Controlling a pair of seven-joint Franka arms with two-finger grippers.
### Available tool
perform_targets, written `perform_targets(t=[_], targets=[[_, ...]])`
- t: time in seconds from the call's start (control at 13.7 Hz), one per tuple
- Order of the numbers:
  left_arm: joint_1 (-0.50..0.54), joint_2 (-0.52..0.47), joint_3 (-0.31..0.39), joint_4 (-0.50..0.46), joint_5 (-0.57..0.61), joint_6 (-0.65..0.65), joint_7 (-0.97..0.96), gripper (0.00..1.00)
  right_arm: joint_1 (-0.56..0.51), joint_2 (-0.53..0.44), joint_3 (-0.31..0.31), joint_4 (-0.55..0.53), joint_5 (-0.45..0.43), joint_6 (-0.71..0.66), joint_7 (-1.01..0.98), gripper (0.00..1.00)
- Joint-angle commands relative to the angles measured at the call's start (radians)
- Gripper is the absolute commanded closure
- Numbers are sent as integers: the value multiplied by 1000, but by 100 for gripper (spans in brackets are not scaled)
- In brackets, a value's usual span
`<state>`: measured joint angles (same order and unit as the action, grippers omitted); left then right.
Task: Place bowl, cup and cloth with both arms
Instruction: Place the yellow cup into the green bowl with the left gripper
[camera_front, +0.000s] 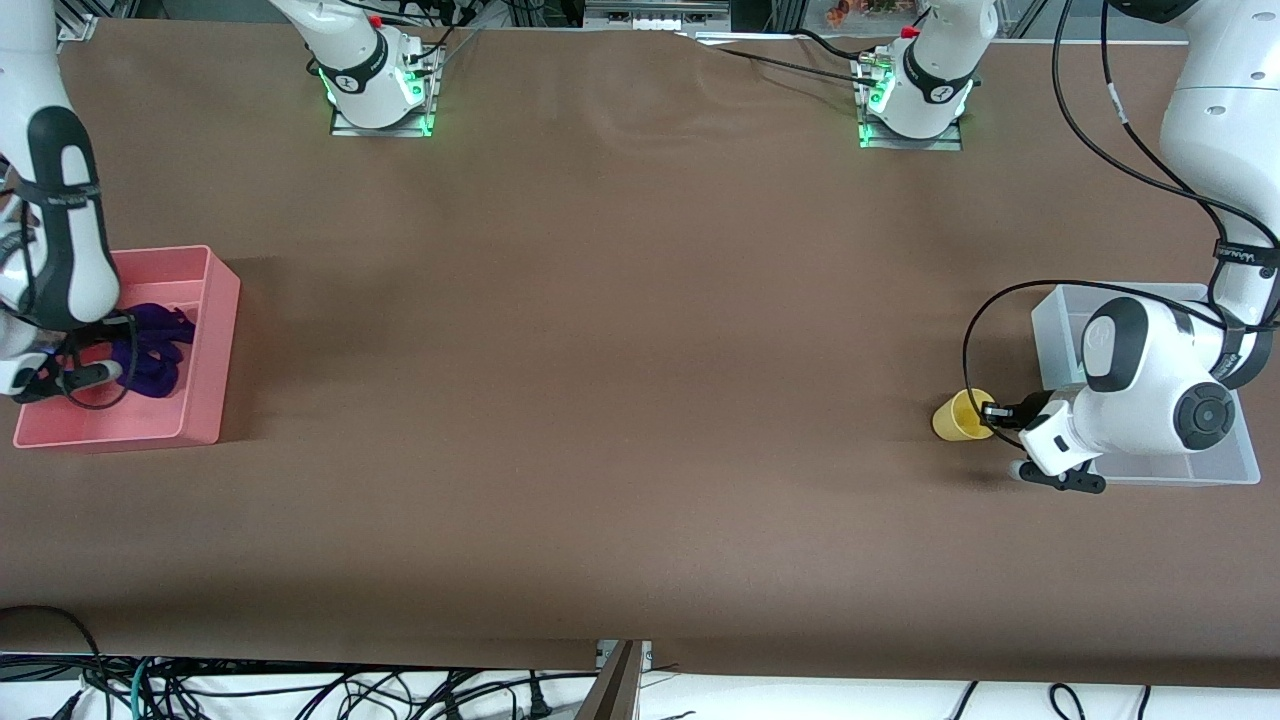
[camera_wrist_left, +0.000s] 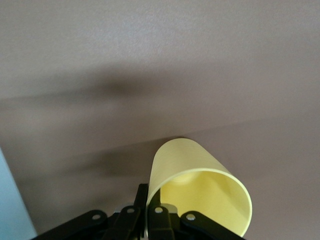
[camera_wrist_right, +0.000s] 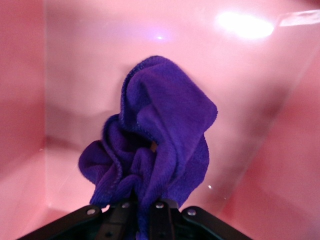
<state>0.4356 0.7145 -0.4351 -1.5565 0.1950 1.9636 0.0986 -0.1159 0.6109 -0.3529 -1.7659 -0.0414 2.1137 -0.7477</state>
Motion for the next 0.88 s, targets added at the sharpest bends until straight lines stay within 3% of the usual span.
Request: perform_targets(t=[0.0,0.07,0.22,0.44,0.59,0.8], targets=[[3,-98,-2,80,-6,-225,0,100,-2,7,6,-9,44,25,-1,21],[8,-115,-2,114,3,-318,6,100,-2,6,8,-4,69,20,-4,0],[41,-154,7,162,7,-455,131,100,-2,-32,8,29,110,-10,-10,0],[116,-181,19,161,104,-471,300,100,2,-152,17,118,114,-218,-7,0],[166,-164,21,133,168,-349,331,100,4,-249,118,154,103,-316,22,0],[221,-141,21,43,205,-203,349,100,18,-330,257,158,49,-409,337,0]])
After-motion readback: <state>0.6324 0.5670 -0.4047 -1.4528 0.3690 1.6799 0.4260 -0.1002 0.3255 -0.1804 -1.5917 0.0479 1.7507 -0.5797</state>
